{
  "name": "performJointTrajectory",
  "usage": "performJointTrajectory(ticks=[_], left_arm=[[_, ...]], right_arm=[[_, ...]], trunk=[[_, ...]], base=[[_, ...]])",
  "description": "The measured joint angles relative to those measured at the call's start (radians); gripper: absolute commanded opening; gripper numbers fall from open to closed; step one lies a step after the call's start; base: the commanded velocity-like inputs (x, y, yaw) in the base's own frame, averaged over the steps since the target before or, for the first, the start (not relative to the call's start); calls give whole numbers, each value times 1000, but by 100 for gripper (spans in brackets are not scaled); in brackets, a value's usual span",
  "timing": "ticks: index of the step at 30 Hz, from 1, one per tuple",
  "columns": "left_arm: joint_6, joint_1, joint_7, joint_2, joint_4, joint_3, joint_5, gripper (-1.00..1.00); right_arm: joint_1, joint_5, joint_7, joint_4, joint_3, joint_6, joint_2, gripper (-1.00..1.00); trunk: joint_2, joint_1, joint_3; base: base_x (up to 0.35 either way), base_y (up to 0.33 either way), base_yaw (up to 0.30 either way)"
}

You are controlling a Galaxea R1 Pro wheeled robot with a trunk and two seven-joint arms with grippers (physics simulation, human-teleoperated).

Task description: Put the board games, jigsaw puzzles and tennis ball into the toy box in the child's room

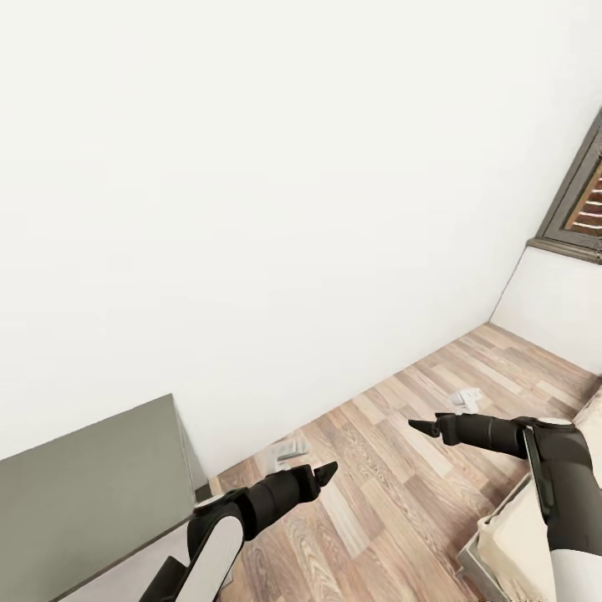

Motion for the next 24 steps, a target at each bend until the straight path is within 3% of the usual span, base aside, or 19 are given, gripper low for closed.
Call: performJointTrajectory(ticks=[24], left_arm=[[2,0,2,1,0,0,1,100]], right_arm=[[-1,0,0,0,0,0,-1,100]], trunk=[[0,0,34]], base=[[0,0,-157]])
